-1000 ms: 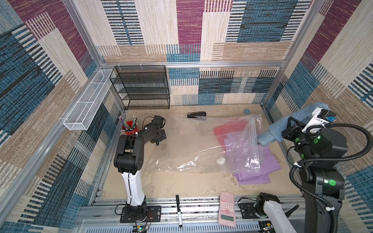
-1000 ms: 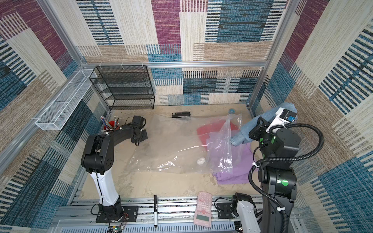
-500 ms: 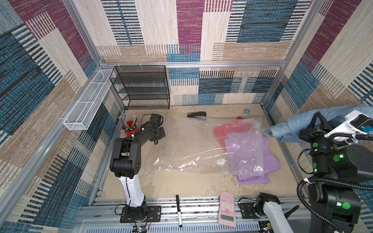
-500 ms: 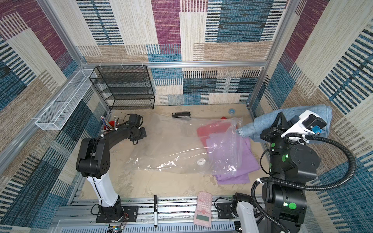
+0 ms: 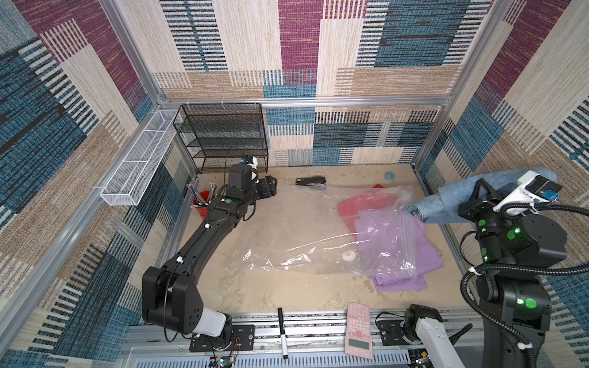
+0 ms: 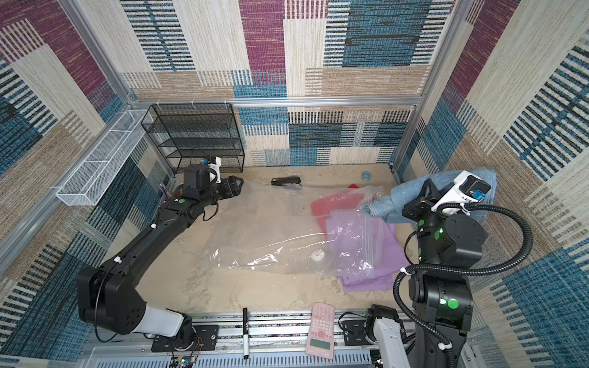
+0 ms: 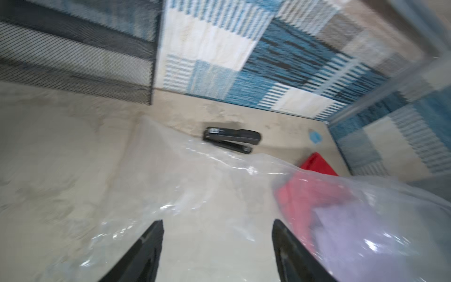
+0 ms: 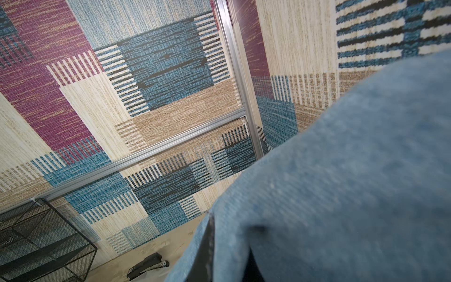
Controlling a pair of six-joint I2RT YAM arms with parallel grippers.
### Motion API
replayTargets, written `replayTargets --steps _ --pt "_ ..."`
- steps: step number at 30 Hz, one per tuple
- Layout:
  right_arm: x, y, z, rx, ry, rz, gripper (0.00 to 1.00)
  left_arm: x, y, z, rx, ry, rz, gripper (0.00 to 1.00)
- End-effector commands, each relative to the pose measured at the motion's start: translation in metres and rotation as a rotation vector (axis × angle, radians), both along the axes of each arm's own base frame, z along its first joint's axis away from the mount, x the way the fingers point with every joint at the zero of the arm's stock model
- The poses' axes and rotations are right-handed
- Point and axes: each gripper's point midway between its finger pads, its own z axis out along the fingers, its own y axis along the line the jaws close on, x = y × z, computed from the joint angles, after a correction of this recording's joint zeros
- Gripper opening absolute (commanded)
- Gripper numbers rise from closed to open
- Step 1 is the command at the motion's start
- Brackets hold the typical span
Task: Take the trousers out of the vacuum bag
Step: Take out the trousers from the vacuum bag, then pick up the vacuum bag from the center of the board.
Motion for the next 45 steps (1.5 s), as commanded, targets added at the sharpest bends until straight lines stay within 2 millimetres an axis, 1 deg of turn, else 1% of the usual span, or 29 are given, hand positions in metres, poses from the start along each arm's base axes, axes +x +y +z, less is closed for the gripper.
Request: replayTargets --steps 1,3,6,7,9,11,12,14,15,17,19,21,24,27,29,34,35,37,39,41,45 --pt "-0.011 0.004 0.049 -0.047 -0.203 0.007 0.0 -0.033 -0.073 0.03 -0.091 -0.071 -0.185 0.77" --pt "-0.009 0.004 0.047 -0.04 -0.201 0.01 0.0 -0.056 -0.123 0.031 -0.12 -0.06 -0.288 0.79" --pt "-0.008 0.006 0.046 -0.039 -0.198 0.025 0.0 -0.089 -0.191 0.027 -0.146 -0.032 -0.43 0.8" --pt "-0.007 0.007 0.045 -0.04 -0.195 0.031 0.0 -0.099 -0.21 0.027 -0.148 -0.033 -0.463 0.81" --pt "-0.006 0.008 0.044 -0.039 -0.19 0.04 0.0 -0.118 -0.242 0.029 -0.143 -0.048 -0.521 0.84" --pt "-0.005 0.01 0.042 -0.039 -0.187 0.05 0.0 -0.135 -0.266 0.029 -0.108 -0.083 -0.56 0.87" --pt "-0.005 0.01 0.042 -0.037 -0.188 0.053 0.0 -0.148 -0.279 0.028 -0.076 -0.111 -0.581 0.9" --pt "-0.004 0.011 0.04 -0.034 -0.185 0.06 0.0 -0.17 -0.297 0.021 -0.011 -0.161 -0.631 0.93" --pt "-0.003 0.012 0.039 -0.034 -0.185 0.064 0.0 -0.184 -0.305 0.015 0.031 -0.188 -0.667 0.97" --pt "0.0 0.013 0.036 -0.028 -0.181 0.075 0.0 -0.205 -0.311 0.0 0.114 -0.262 -0.735 0.98" --pt "0.002 0.014 0.033 -0.024 -0.177 0.089 0.0 -0.222 -0.306 -0.015 0.178 -0.352 -0.76 0.99" --pt "0.004 0.015 0.03 -0.021 -0.174 0.098 0.0 -0.236 -0.298 -0.025 0.218 -0.403 -0.783 0.99" --pt "0.008 0.017 0.026 -0.015 -0.168 0.113 0.0 -0.249 -0.291 -0.037 0.274 -0.448 -0.783 0.99" --pt "0.01 0.017 0.023 -0.011 -0.167 0.118 0.0 -0.258 -0.298 -0.052 0.378 -0.517 -0.781 0.99" --pt "0.01 0.017 0.021 -0.011 -0.163 0.118 0.0 -0.264 -0.307 -0.054 0.423 -0.565 -0.793 0.99" --pt "0.011 0.018 0.02 -0.014 -0.16 0.121 0.0 -0.278 -0.322 -0.05 0.432 -0.619 -0.833 0.99" --pt "0.011 0.018 0.02 -0.014 -0.158 0.12 0.0 -0.279 -0.324 -0.051 0.455 -0.636 -0.822 0.99" --pt "0.01 0.018 0.019 -0.014 -0.161 0.119 0.0 -0.274 -0.328 -0.052 0.526 -0.677 -0.77 0.98" --pt "0.009 0.018 0.019 -0.013 -0.161 0.119 0.0 -0.27 -0.334 -0.055 0.596 -0.724 -0.733 0.95" --pt "0.009 0.018 0.019 -0.014 -0.161 0.121 0.0 -0.27 -0.34 -0.06 0.642 -0.769 -0.719 0.88" --pt "0.008 0.018 0.02 -0.017 -0.16 0.119 0.0 -0.268 -0.344 -0.069 0.667 -0.783 -0.715 0.67"
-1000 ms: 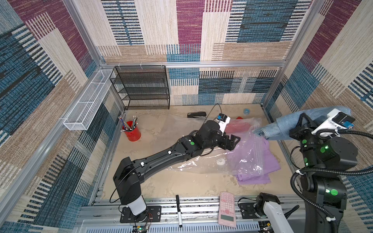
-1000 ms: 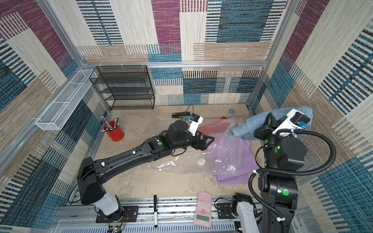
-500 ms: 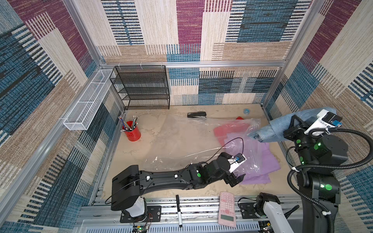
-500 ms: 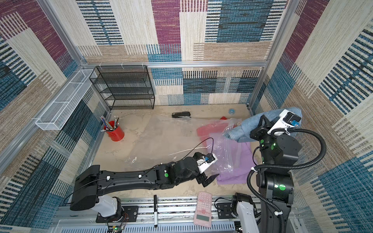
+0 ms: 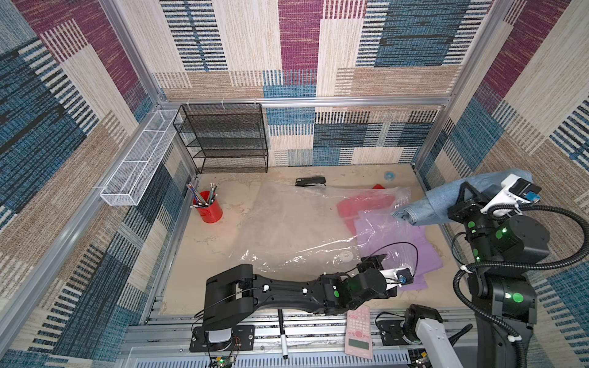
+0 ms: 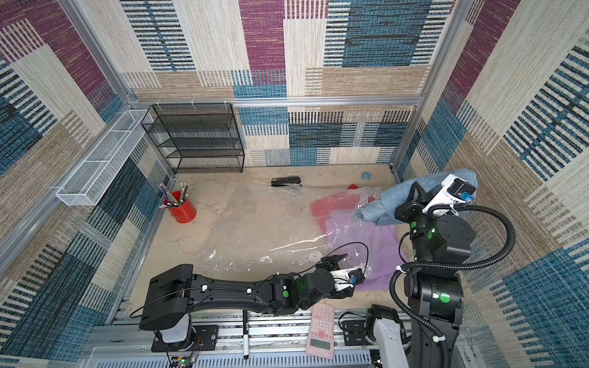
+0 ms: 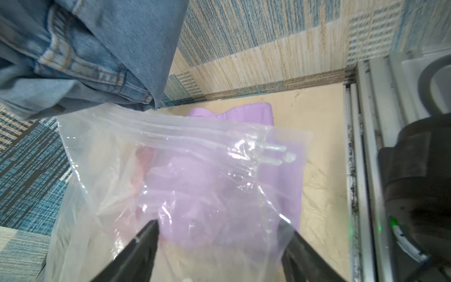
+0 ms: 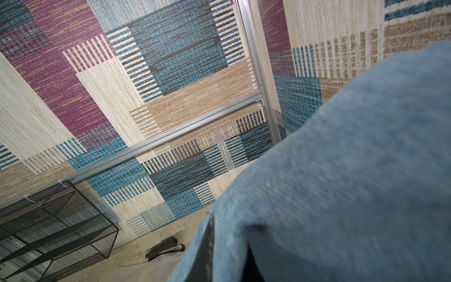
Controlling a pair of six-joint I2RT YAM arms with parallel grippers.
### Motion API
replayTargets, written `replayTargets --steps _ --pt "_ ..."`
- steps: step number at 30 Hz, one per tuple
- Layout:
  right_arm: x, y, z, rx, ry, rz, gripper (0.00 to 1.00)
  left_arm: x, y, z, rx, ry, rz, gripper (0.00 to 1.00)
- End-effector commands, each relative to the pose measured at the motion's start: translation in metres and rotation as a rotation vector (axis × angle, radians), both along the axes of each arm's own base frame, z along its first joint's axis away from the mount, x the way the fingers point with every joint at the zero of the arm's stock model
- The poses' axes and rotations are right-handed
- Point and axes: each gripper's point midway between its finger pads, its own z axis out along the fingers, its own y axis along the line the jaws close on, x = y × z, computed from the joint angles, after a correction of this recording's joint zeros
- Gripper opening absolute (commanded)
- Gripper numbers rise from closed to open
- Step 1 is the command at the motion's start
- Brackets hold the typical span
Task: Take the trousers out of the vacuum bag
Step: Pick up the vacuum bag from the center of the board.
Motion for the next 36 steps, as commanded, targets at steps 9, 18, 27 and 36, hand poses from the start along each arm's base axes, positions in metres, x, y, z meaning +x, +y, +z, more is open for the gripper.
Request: replayTargets --steps 9,18,27,36 --pt "-0.011 0.006 0.048 -0.048 -0.18 0.016 0.0 0.017 -0.004 0.016 -0.013 -0.186 0.065 0.0" --pt "-0.026 0.016 0.067 -0.045 -0.201 0.056 0.0 0.061 0.019 0.025 -0.081 -0.072 0.19 0.0" --pt "-0.042 0.008 0.077 -0.051 -0.21 -0.012 0.0 0.137 0.078 0.053 -0.286 0.194 0.359 0.0" --pt "0.02 0.005 0.016 0.005 -0.094 0.062 0.0 0.155 0.133 0.138 -0.544 0.266 0.392 0.0"
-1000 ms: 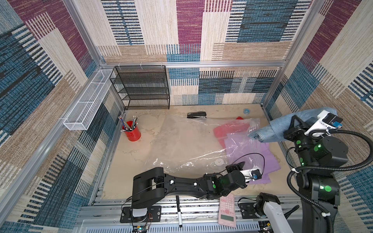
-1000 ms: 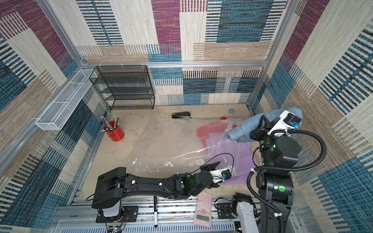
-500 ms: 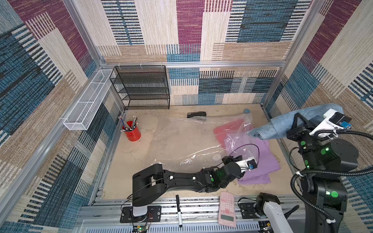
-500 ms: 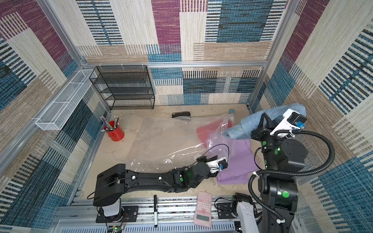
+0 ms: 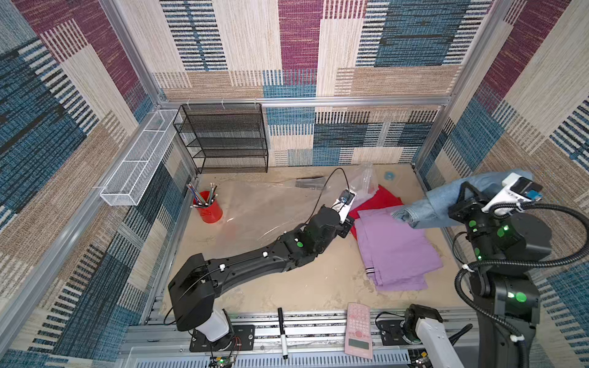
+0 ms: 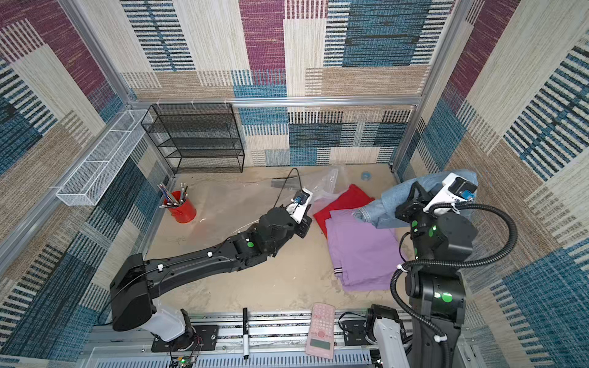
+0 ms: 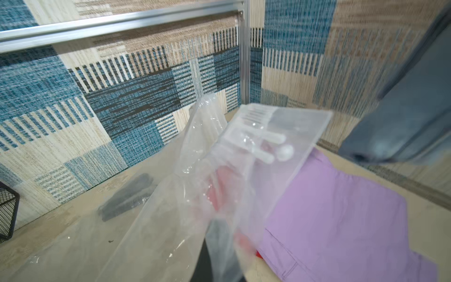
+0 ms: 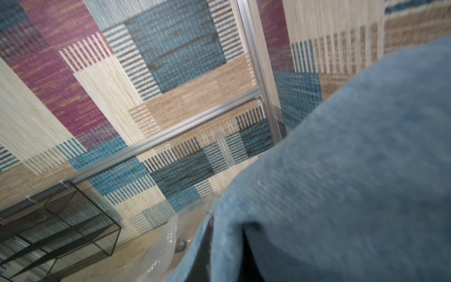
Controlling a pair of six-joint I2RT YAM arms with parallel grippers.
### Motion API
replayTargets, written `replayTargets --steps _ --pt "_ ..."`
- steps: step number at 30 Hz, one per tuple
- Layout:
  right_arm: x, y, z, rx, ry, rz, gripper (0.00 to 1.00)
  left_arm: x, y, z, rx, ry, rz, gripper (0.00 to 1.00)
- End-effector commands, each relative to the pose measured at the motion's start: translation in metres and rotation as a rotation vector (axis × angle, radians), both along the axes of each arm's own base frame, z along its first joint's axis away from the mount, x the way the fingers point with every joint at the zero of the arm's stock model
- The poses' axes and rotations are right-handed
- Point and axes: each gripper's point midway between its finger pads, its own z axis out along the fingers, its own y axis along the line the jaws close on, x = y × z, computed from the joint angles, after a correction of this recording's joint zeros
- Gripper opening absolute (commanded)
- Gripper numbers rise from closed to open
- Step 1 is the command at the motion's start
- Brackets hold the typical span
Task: Take the trousers out of the vacuum bag
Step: Pick up the vacuum bag from the center of the board, then place the trousers at the center of the board.
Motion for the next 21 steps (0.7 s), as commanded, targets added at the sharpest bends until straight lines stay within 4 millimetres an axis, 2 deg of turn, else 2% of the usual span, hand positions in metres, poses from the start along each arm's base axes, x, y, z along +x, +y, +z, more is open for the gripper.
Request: replayTargets --steps 1,6,11,16,19,21 --pt "0.017 0.008 0.026 -0.013 -0.157 0.071 0.0 -0.005 0.014 0.032 -0.143 0.032 -0.005 0.0" --pt "0.054 0.019 -0.006 0.041 -0.167 0.188 0.0 -0.001 0.051 0.077 -0.263 -0.013 0.072 0.0" --pt "0.087 0.028 -0.012 0.069 -0.21 0.296 0.0 0.005 0.082 0.109 -0.306 -0.064 0.176 0.0" --pt "0.106 0.03 0.0 0.028 -0.292 0.341 0.0 0.004 0.087 0.116 -0.316 -0.077 0.173 0.0" --pt "0.112 0.032 -0.006 0.009 -0.327 0.365 0.0 0.005 0.088 0.112 -0.31 -0.067 0.175 0.0" --pt "0.115 0.035 -0.02 0.016 -0.329 0.389 0.0 0.004 0.088 0.109 -0.308 -0.06 0.171 0.0"
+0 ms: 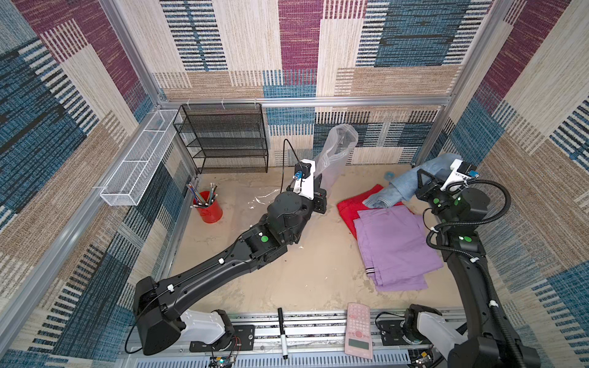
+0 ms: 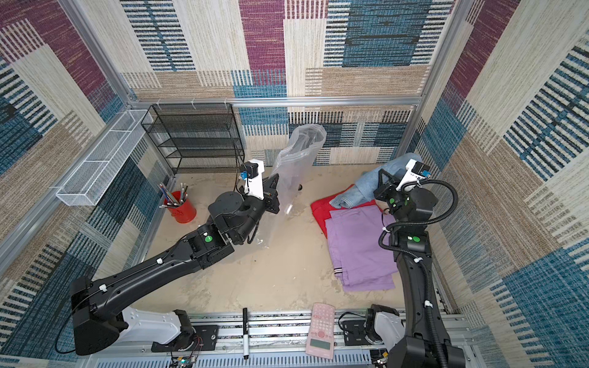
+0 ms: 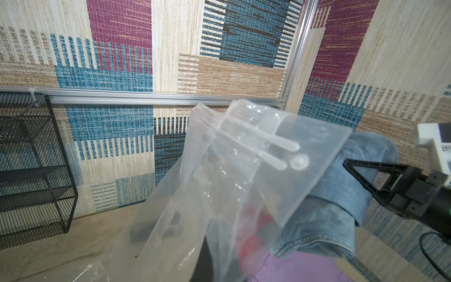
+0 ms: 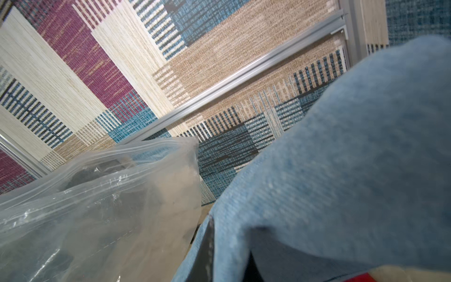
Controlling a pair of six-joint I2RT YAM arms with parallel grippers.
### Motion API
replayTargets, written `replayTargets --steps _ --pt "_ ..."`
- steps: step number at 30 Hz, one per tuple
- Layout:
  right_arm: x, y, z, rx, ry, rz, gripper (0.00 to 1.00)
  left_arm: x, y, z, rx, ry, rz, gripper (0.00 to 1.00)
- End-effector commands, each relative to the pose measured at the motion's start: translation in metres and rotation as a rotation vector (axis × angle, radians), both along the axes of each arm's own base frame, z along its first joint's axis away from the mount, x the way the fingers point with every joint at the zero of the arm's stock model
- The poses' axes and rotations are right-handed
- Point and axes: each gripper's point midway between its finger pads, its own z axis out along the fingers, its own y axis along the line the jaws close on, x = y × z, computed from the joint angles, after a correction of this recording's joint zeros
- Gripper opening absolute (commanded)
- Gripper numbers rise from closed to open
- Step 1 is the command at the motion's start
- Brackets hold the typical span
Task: Take the trousers out of the vacuum bag
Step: Place the trousers at the center of the board.
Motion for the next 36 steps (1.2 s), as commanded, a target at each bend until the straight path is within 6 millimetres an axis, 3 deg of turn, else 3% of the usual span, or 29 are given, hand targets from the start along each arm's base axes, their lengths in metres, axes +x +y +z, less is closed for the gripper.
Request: replayTargets --steps 1,7,17,22,26,29,32,36 --pt "-0.008 0.011 0.04 -0.049 -0.242 0.061 0.0 -0.001 0.003 0.003 -0.024 -0.002 0.001 0.0" --pt "-0.01 0.012 -0.039 0.079 -0.116 0.075 0.0 0.0 -0.002 -0.005 -0.019 0.016 -0.018 0.0" --pt "-0.057 0.013 -0.139 0.193 0.176 -0.003 0.02 -0.001 -0.007 -0.01 -0.016 0.027 -0.043 0.0" --pt "-0.078 0.011 -0.204 0.283 0.396 -0.069 0.24 -0.001 -0.01 -0.012 -0.008 0.033 -0.053 0.0" --pt "-0.096 0.014 -0.244 0.377 0.525 -0.098 0.62 -0.001 -0.014 -0.015 -0.003 0.041 -0.067 0.0" --pt "-0.105 0.01 -0.25 0.393 0.536 -0.145 0.99 0.001 -0.017 -0.019 0.006 0.05 -0.071 0.0" --pt "-0.111 0.0 -0.231 0.362 0.491 -0.204 1.0 0.002 -0.021 -0.023 0.014 0.058 -0.081 0.0" --pt "-0.12 -0.013 -0.174 0.295 0.343 -0.265 1.0 0.002 -0.027 -0.025 0.023 0.064 -0.098 0.0"
